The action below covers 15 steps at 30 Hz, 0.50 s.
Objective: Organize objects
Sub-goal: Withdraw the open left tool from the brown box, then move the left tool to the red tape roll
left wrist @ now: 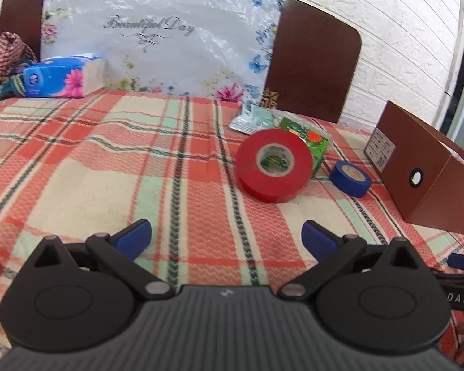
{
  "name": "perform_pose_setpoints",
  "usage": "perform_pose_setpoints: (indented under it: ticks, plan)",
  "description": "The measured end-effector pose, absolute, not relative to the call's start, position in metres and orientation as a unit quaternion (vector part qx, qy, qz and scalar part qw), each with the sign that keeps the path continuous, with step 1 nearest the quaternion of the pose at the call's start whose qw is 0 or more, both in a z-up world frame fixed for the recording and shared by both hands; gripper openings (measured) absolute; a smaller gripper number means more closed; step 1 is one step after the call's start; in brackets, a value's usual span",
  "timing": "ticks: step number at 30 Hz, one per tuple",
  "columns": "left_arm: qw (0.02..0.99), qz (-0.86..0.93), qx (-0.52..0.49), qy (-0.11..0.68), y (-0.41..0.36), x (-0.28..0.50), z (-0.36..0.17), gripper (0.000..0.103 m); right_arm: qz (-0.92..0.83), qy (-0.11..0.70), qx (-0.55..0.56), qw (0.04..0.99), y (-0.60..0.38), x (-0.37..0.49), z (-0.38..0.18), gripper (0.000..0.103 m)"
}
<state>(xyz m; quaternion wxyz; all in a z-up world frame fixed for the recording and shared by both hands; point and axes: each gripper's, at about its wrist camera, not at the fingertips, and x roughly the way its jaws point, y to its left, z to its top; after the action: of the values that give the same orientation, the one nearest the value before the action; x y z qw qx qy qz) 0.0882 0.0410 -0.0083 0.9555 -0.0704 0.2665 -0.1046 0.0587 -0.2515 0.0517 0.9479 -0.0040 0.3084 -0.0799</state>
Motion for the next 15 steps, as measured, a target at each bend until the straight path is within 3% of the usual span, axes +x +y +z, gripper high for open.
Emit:
perform_pose_setpoints:
  ticks: [3,4,6,10,15]
  plan:
    - [0.977,0.002,-0.081,0.199,0.060,0.075,0.000,0.103,-0.092,0.306,-0.019,0.947,-0.244,0.061,0.054,0.101]
    - [0.977,0.029,-0.099,0.184,0.070,0.074,0.001,0.103,-0.085,0.297,-0.029,0.951,-0.239,0.061,0.056,0.095]
    - [0.967,0.054,-0.142,0.204,0.087,0.082,-0.003,0.103,-0.038,0.275,-0.054,0.959,-0.220,0.063,0.061,0.085]
    - [0.950,0.072,-0.198,0.229,0.105,0.096,-0.011,0.103,0.045,0.226,-0.129,0.964,-0.165,0.086,0.072,0.082]
    - [0.953,0.072,-0.185,0.230,0.100,0.099,-0.013,0.103,0.111,0.175,-0.283,0.936,-0.101,0.125,0.067,0.081]
